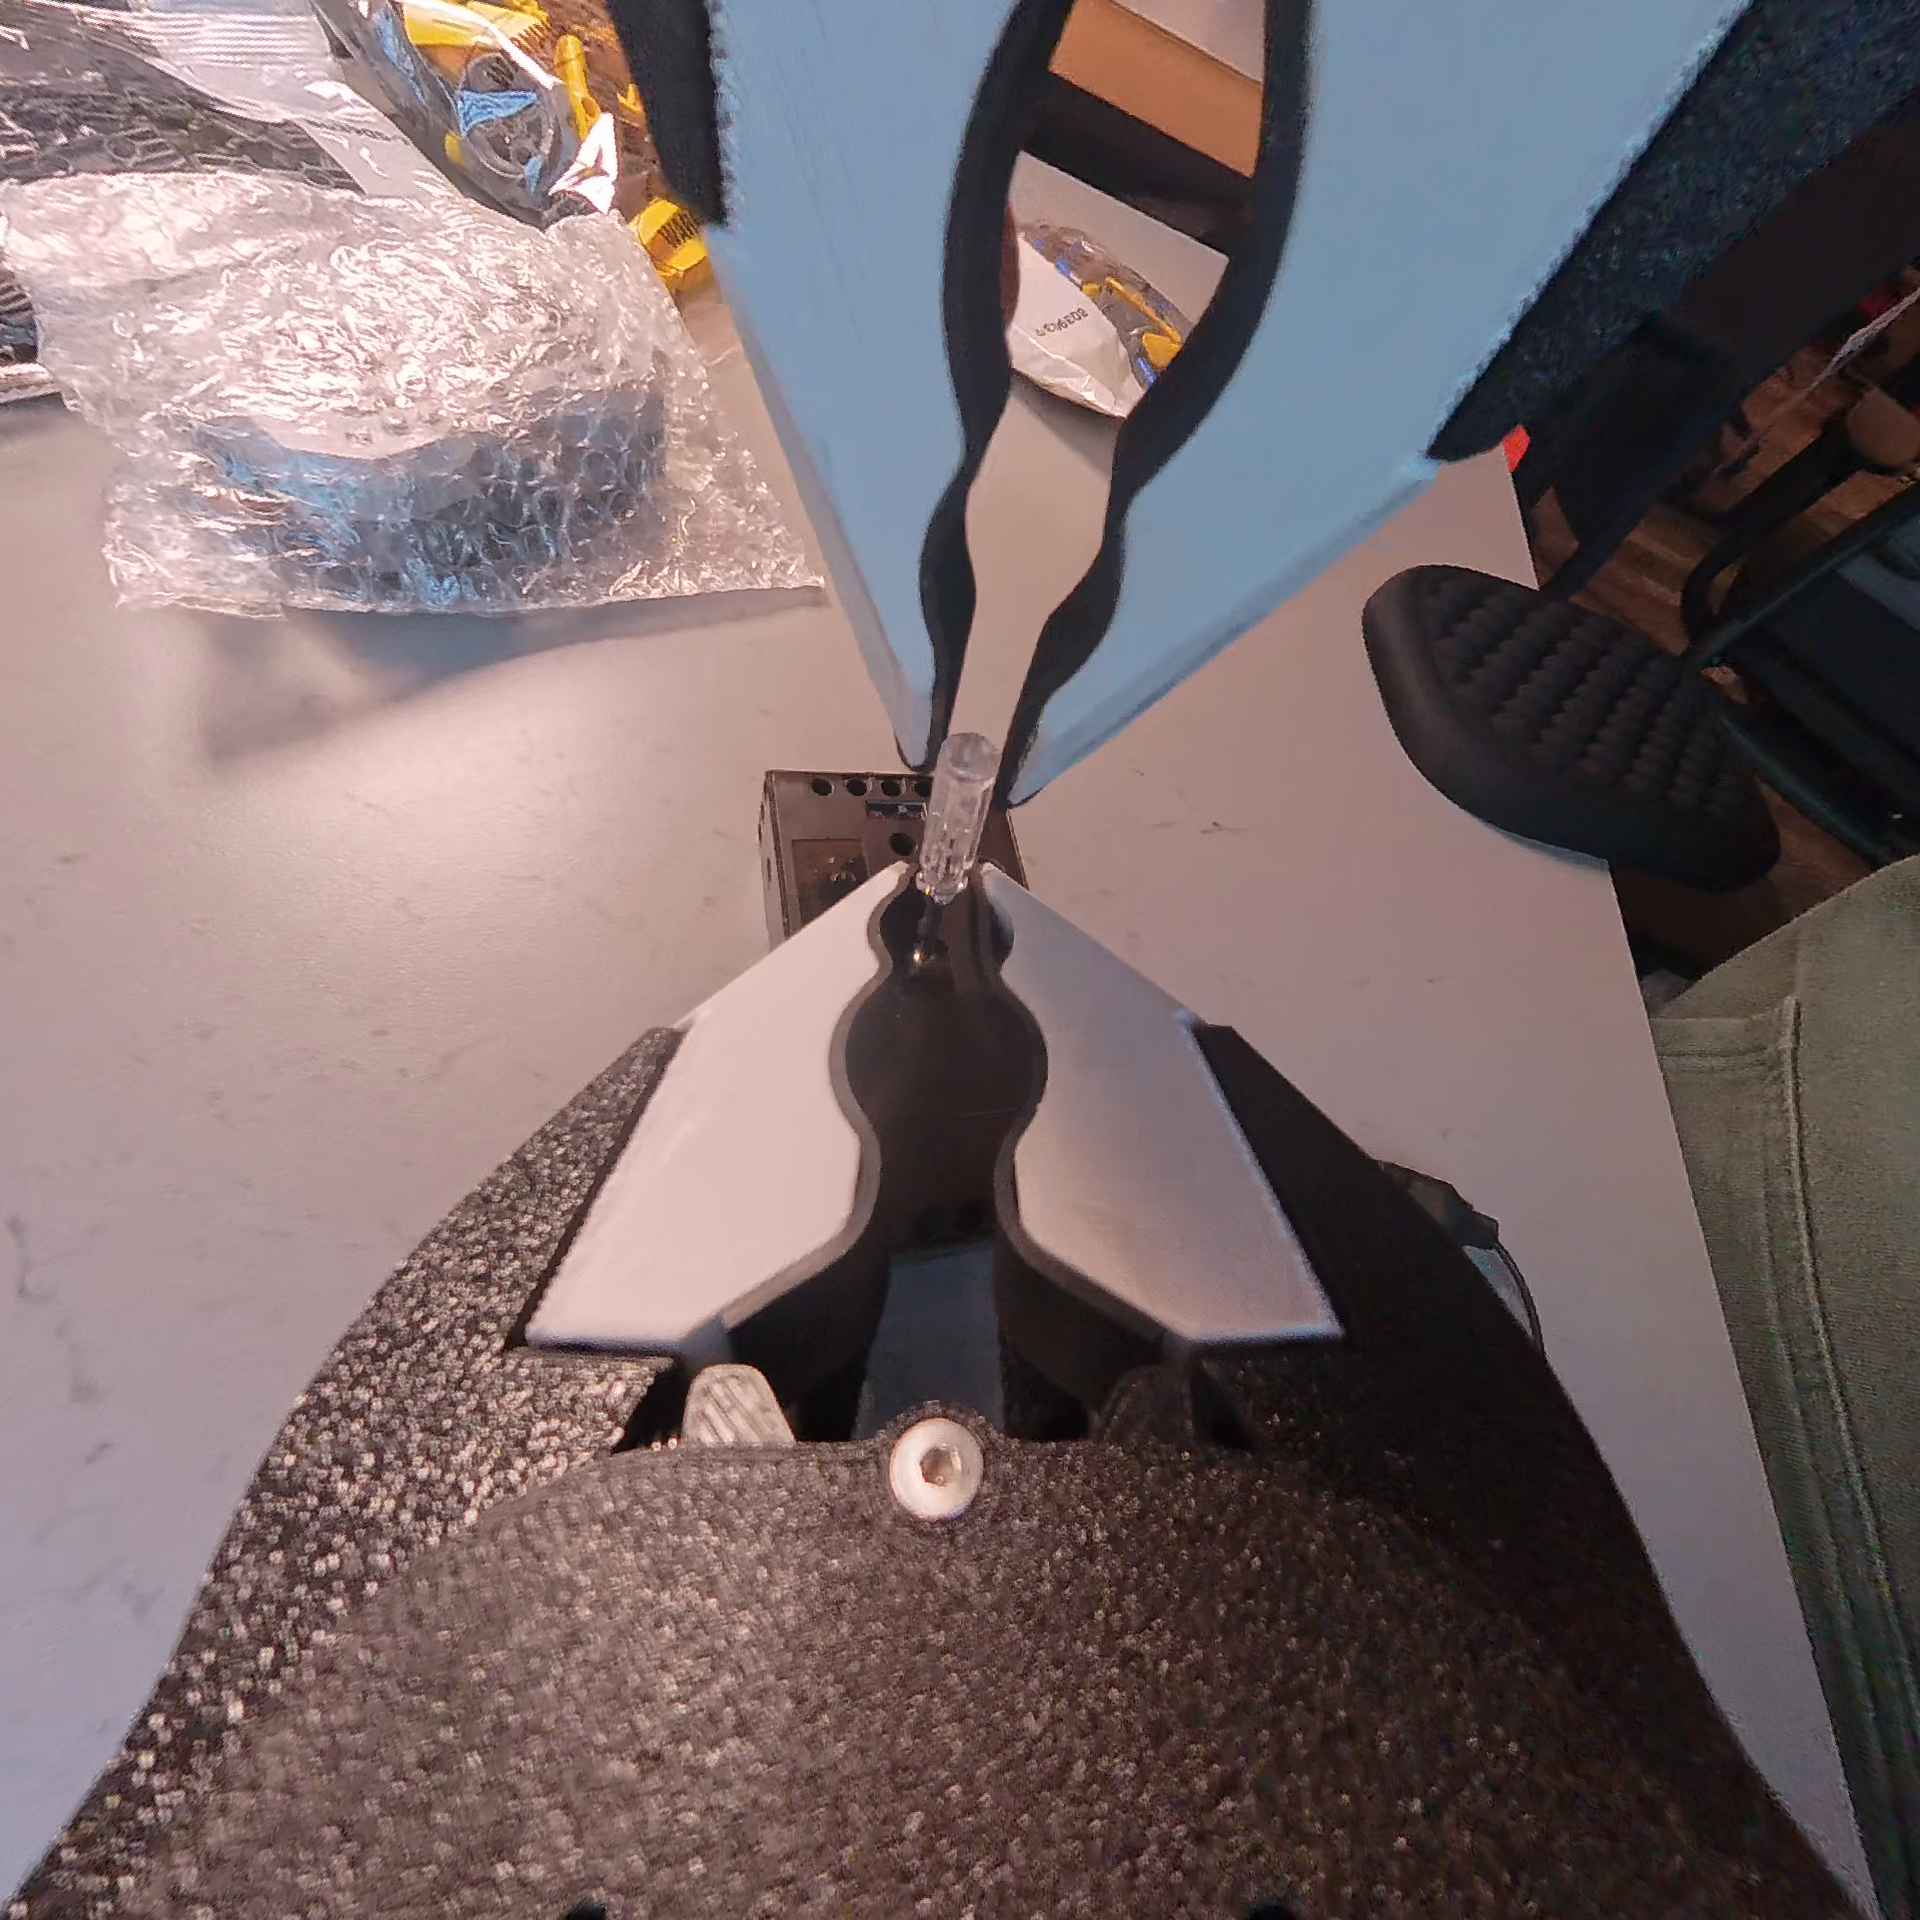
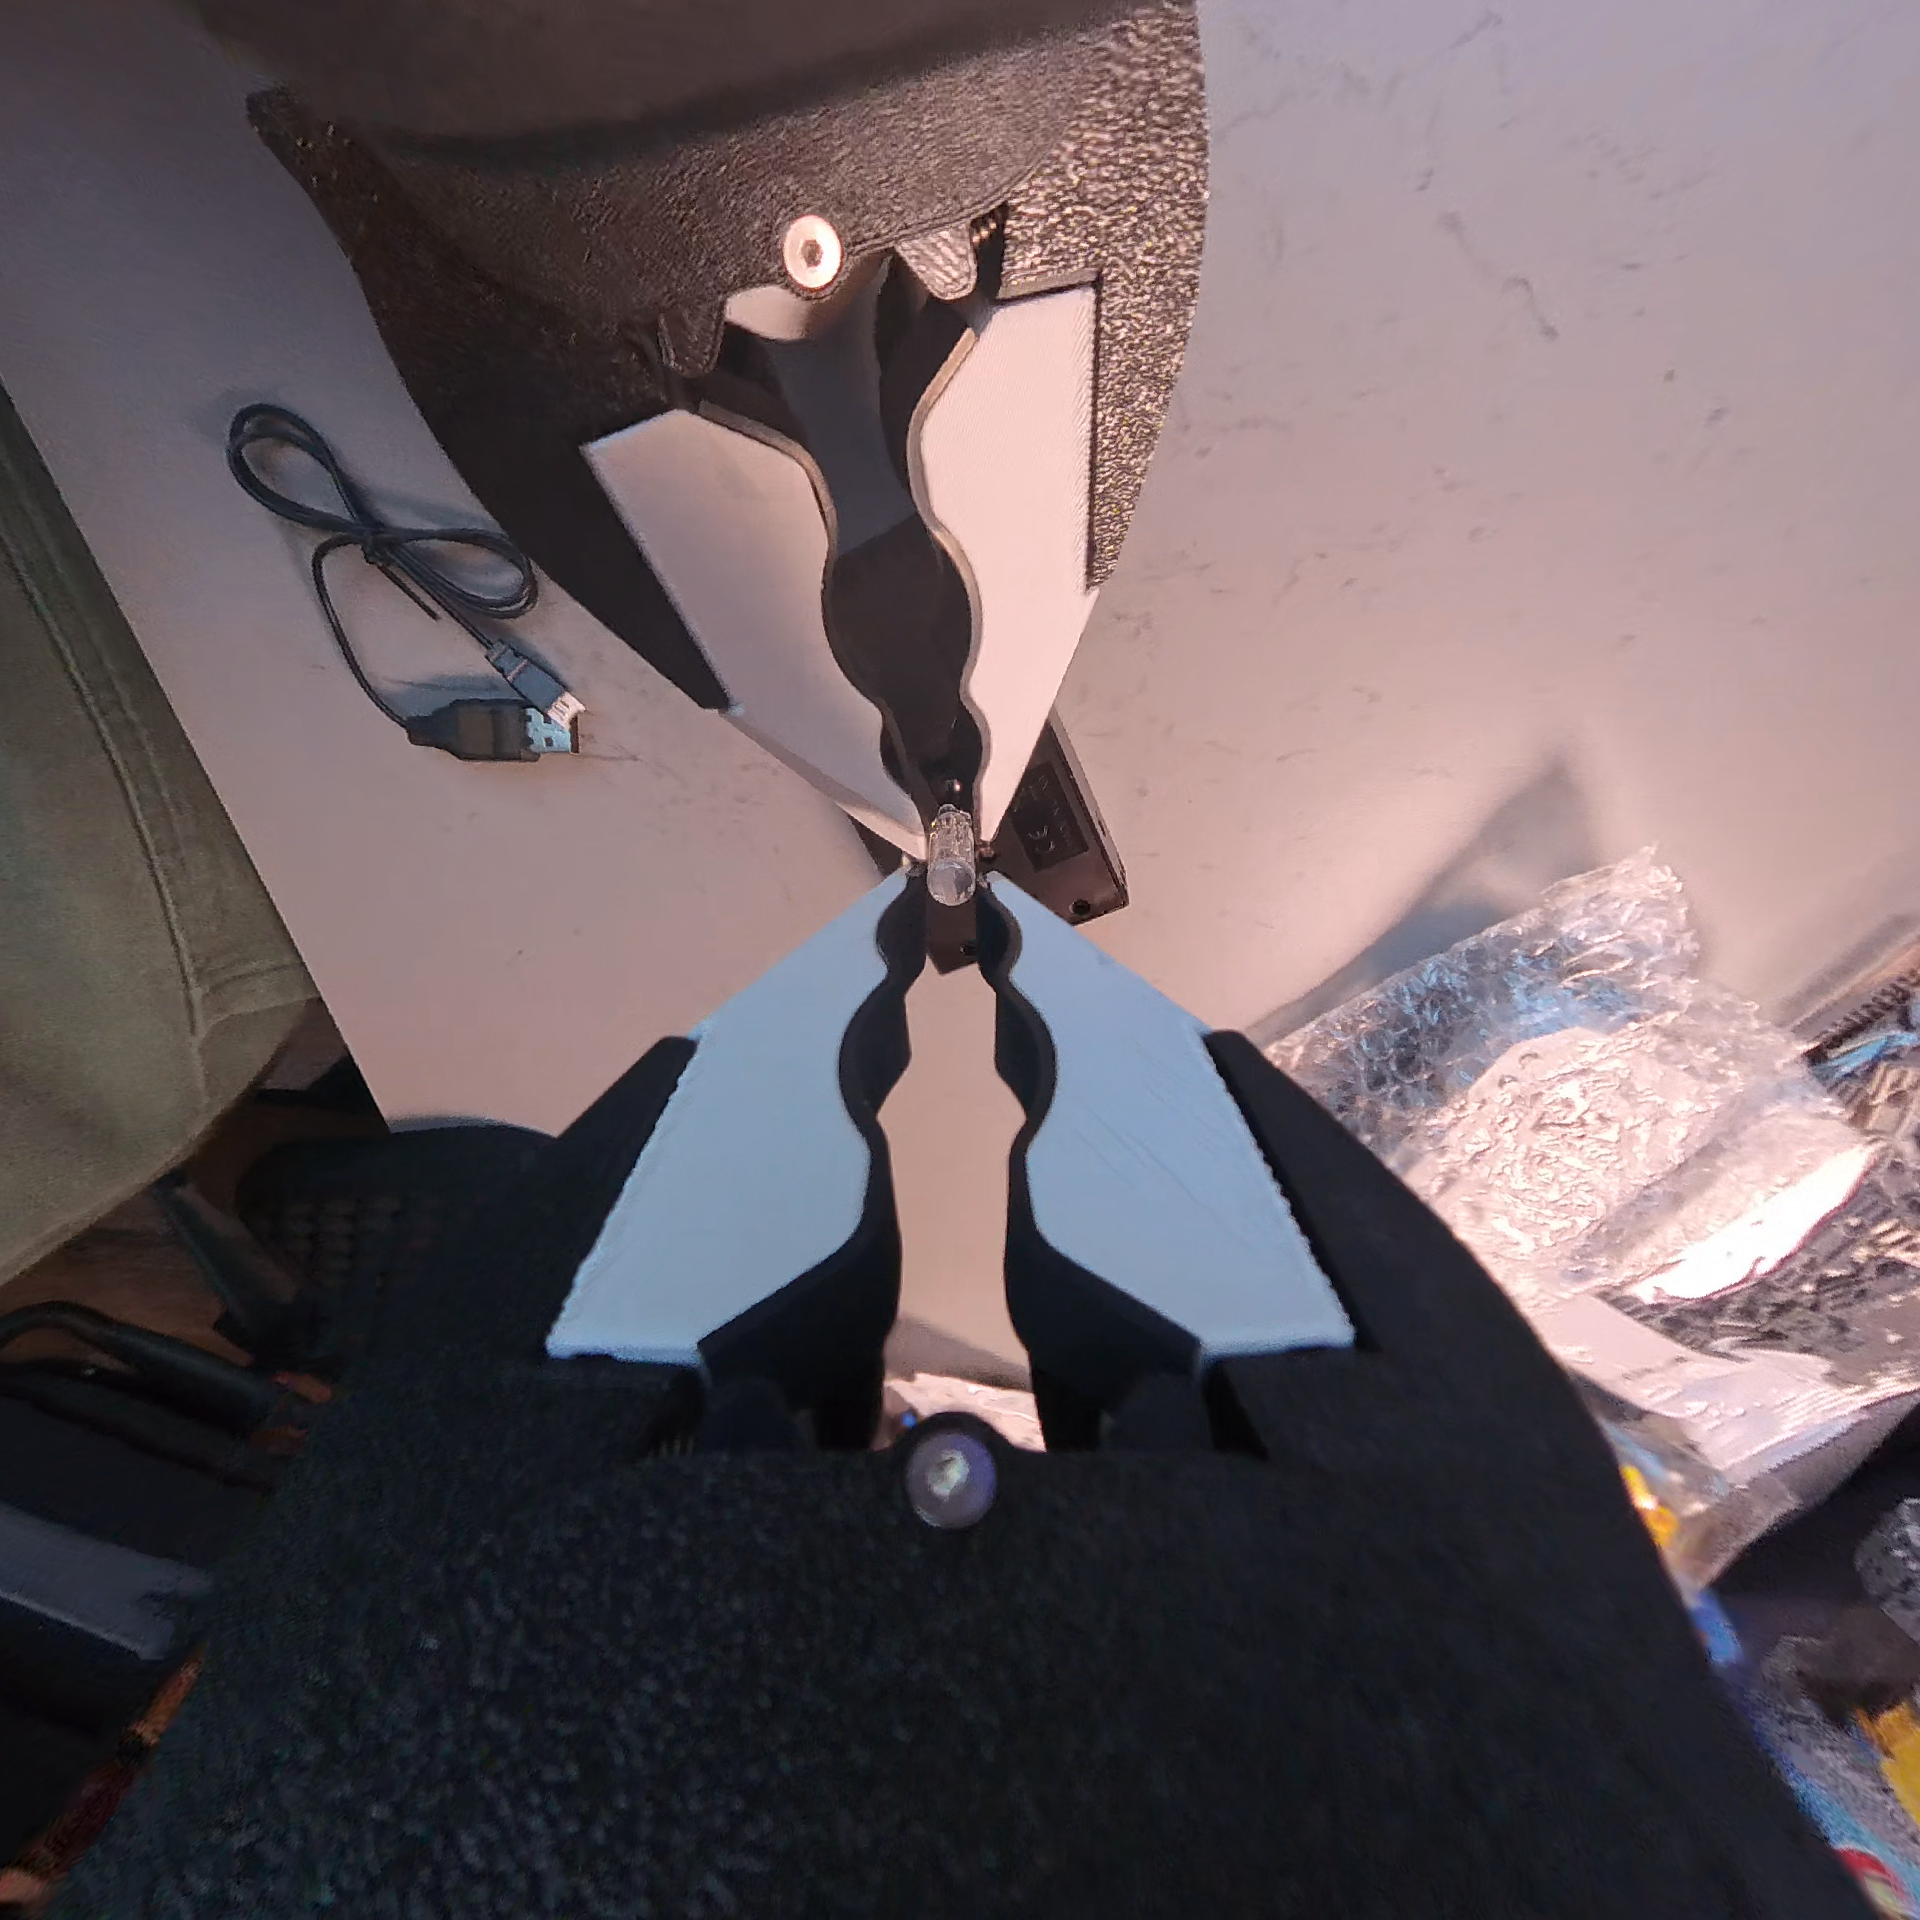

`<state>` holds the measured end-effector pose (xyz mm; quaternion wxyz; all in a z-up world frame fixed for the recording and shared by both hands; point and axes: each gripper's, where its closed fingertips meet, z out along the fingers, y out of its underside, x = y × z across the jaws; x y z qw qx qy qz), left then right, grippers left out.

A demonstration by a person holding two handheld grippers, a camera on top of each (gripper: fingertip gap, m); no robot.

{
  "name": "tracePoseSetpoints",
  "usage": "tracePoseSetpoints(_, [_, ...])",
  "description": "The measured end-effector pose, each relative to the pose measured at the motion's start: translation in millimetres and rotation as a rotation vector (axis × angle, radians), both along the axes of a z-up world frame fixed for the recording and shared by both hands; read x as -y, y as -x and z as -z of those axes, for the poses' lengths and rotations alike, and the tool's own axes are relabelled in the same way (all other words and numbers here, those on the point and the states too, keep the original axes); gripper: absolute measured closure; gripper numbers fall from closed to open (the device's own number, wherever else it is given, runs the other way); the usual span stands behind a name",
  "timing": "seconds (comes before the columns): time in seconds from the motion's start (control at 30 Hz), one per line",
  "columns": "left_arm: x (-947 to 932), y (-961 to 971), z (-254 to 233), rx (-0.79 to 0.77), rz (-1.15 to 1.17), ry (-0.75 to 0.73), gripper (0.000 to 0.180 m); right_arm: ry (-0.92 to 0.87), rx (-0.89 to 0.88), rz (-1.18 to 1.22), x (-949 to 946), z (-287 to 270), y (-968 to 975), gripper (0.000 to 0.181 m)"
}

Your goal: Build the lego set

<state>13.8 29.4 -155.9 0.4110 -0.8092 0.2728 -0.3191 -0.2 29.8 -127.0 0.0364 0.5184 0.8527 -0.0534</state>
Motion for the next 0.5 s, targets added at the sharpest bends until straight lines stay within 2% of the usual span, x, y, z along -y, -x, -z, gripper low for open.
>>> tracePoseSetpoints(0.1, [-1.5,5.5,-5.4,-0.013,0.007,-0.061,0.162,-0.037,-0.016,-0.180,-2.6,0.6,1.7,0.174])
tracePoseSetpoints(0.23, [-0.4,8.2,-13.6,0.008,0.027,-0.102,0.164,-0.145,-0.036,-0.519,-10.1,2.1,0.7,0.173])
tracePoseSetpoints(0.33, [0.3,4.6,-8.3,-0.034,0.047,-0.113,0.166,-0.216,-0.051,-0.714,-14.0,3.2,1.4,0.173])
tracePoseSetpoints(0.5, [-0.7,3.8,-4.4,-0.069,0.045,-0.117,0.171,-0.231,-0.123,-0.806,-6.6,1.6,5.2,0.173])
